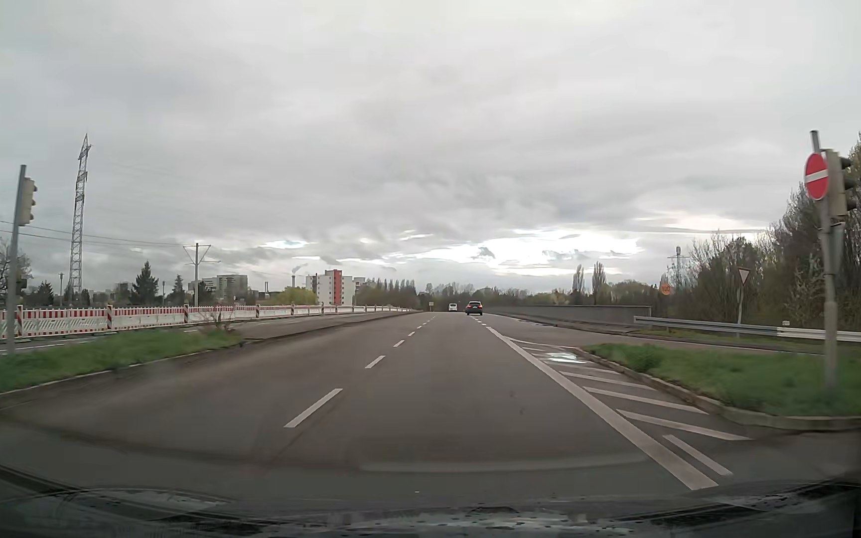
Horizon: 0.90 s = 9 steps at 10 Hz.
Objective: Follow the waypoints while adhering to traffic rules and regulations
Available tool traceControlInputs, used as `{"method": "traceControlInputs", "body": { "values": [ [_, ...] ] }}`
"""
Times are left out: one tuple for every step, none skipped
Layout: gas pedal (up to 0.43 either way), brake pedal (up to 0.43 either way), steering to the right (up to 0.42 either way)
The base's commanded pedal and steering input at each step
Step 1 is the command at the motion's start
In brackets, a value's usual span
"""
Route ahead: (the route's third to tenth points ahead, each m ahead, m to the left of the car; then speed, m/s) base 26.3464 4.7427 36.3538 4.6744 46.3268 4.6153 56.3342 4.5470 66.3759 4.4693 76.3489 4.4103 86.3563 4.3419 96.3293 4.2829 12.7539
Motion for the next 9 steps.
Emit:
{"method": "traceControlInputs", "body": {
  "values": [
    [0.138, 0.000, 0.001],
    [0.138, 0.000, 0.001],
    [0.138, 0.000, 0.001],
    [0.138, 0.000, 0.002],
    [0.138, 0.000, 0.002],
    [0.138, 0.000, 0.002],
    [0.138, 0.000, 0.002],
    [0.138, 0.000, 0.002],
    [0.138, 0.000, 0.002]
  ]
}}
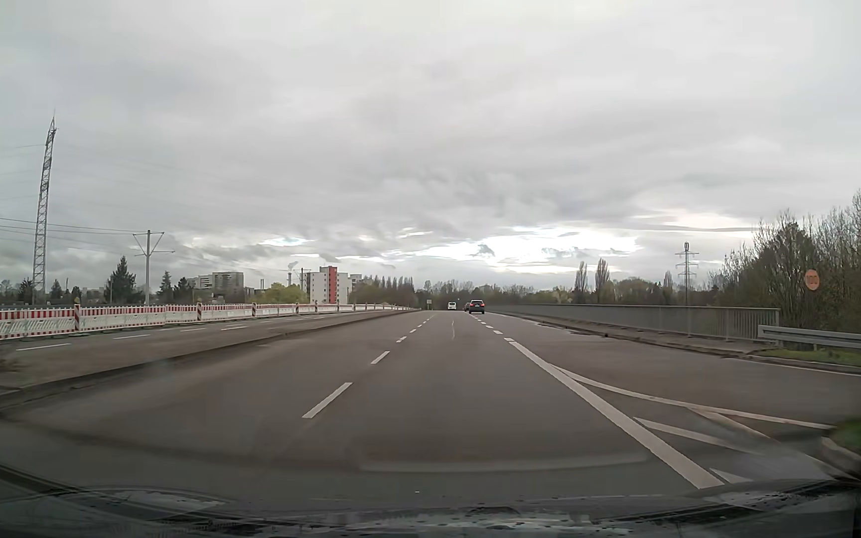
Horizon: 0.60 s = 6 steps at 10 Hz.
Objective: Follow the waypoints while adhering to traffic rules and regulations
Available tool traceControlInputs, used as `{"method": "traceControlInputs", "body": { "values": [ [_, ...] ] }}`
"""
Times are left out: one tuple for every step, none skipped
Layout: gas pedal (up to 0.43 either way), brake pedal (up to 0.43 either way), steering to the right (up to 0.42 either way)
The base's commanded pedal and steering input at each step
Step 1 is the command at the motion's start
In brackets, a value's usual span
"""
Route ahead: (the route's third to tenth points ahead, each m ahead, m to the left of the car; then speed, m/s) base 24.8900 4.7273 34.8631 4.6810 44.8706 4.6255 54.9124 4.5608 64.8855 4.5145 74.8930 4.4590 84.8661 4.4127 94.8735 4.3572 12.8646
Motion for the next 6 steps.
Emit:
{"method": "traceControlInputs", "body": {
  "values": [
    [0.130, 0.000, 0.002],
    [0.130, 0.000, 0.003],
    [0.130, 0.000, 0.004],
    [0.130, 0.000, 0.005],
    [0.130, 0.000, 0.006],
    [0.130, 0.000, 0.008]
  ]
}}
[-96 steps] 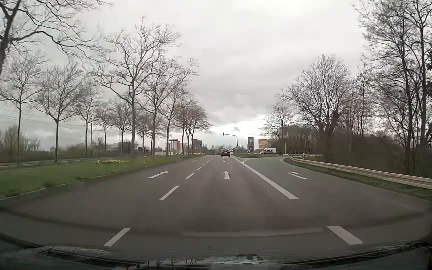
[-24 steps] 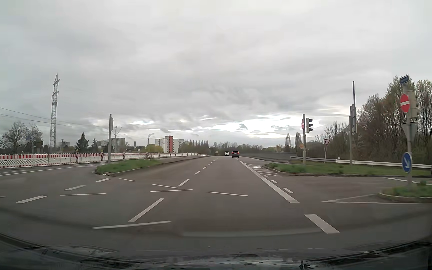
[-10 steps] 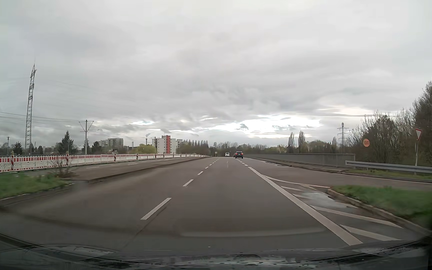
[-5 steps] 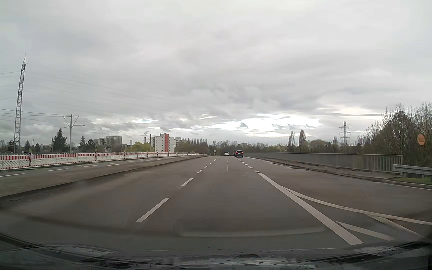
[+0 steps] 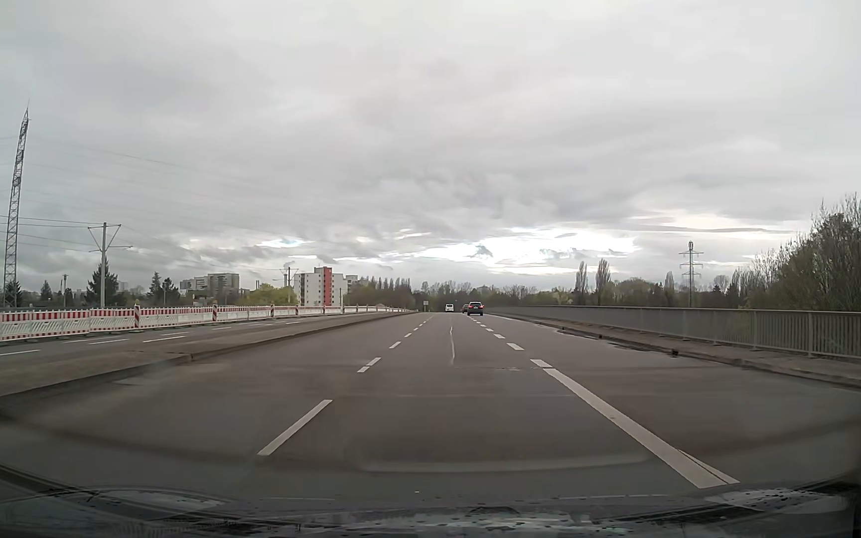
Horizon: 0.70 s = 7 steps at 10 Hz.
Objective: Follow the waypoints while adhering to traffic rules and regulations
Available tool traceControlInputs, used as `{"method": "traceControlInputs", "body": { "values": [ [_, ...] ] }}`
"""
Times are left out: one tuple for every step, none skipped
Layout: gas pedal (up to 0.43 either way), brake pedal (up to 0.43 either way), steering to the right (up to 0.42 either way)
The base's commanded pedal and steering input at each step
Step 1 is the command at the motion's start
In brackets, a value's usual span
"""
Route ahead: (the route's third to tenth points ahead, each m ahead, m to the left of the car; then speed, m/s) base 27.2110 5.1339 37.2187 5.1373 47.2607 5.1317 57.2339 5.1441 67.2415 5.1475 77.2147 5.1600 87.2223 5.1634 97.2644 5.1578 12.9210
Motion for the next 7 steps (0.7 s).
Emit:
{"method": "traceControlInputs", "body": {
  "values": [
    [0.118, 0.000, 0.009],
    [0.118, 0.000, 0.009],
    [0.118, 0.000, 0.009],
    [0.118, 0.000, 0.009],
    [0.118, 0.000, 0.009],
    [0.118, 0.000, 0.009],
    [0.118, 0.000, 0.009]
  ]
}}
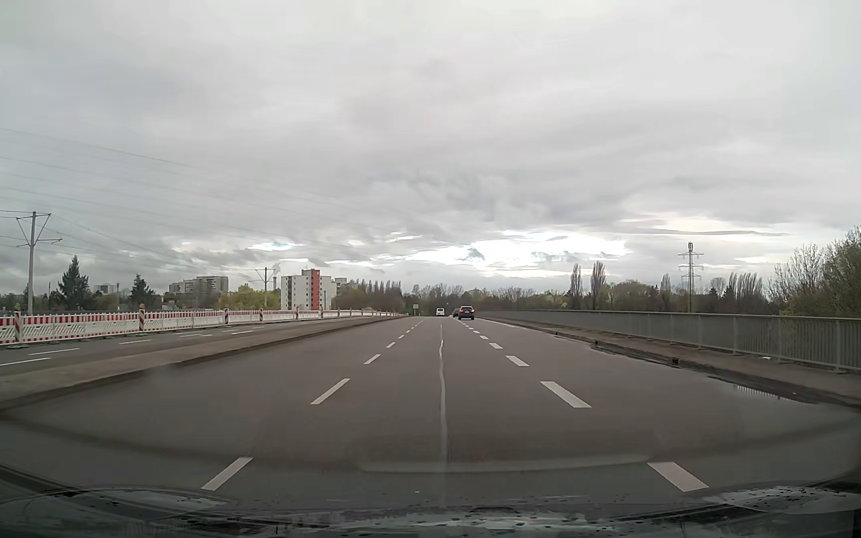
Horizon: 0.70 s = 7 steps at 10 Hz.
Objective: Follow the waypoints while adhering to traffic rules and regulations
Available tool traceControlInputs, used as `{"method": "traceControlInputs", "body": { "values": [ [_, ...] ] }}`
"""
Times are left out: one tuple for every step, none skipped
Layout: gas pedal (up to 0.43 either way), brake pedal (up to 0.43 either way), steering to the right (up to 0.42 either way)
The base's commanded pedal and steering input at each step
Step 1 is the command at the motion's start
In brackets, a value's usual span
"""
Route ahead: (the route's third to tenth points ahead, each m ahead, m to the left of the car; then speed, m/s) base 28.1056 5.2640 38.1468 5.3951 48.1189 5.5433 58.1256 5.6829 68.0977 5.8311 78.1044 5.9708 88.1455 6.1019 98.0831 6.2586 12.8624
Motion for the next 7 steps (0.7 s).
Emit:
{"method": "traceControlInputs", "body": {
  "values": [
    [0.110, 0.000, 0.010],
    [0.098, 0.000, 0.010],
    [0.098, 0.000, 0.010],
    [0.098, 0.000, 0.010],
    [0.098, 0.000, 0.010],
    [0.098, 0.000, 0.010],
    [0.098, 0.000, 0.010]
  ]
}}
